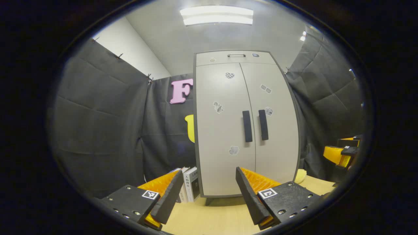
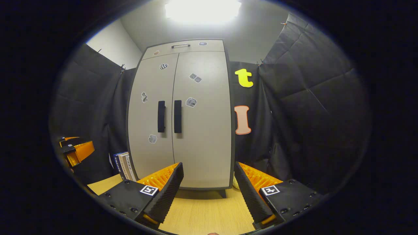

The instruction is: Open the right door of the double-door shoe cabinet with the right hand, and open the left door with the left hand.

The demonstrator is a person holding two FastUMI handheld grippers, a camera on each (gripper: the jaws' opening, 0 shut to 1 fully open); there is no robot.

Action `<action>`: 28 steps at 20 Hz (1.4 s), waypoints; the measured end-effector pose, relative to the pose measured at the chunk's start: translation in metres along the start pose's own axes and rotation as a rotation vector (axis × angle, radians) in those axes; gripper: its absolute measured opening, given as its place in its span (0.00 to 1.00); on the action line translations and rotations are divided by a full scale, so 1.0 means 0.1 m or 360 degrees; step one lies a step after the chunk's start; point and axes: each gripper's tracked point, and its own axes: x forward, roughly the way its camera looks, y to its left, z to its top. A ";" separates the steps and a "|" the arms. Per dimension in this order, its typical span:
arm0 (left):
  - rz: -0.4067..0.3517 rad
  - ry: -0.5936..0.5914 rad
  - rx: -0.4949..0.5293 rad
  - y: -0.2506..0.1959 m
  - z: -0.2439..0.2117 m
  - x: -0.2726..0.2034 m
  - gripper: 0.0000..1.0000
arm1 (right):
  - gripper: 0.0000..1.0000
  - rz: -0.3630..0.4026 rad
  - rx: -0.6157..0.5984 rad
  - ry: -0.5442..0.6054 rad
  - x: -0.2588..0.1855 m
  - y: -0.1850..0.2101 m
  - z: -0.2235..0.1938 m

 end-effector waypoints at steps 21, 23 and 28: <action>0.0409 0.0056 0.0061 1.08 -0.14 -0.38 0.94 | 0.98 0.0153 -0.0009 -0.0153 1.10 0.53 0.76; 0.0455 0.0070 0.0058 1.19 -0.17 -0.46 0.94 | 0.98 0.0144 -0.0009 -0.0163 1.21 0.56 0.83; 0.0521 0.0096 0.0055 1.33 -0.25 -0.57 0.94 | 0.98 0.0169 0.0009 -0.0172 1.50 0.72 0.95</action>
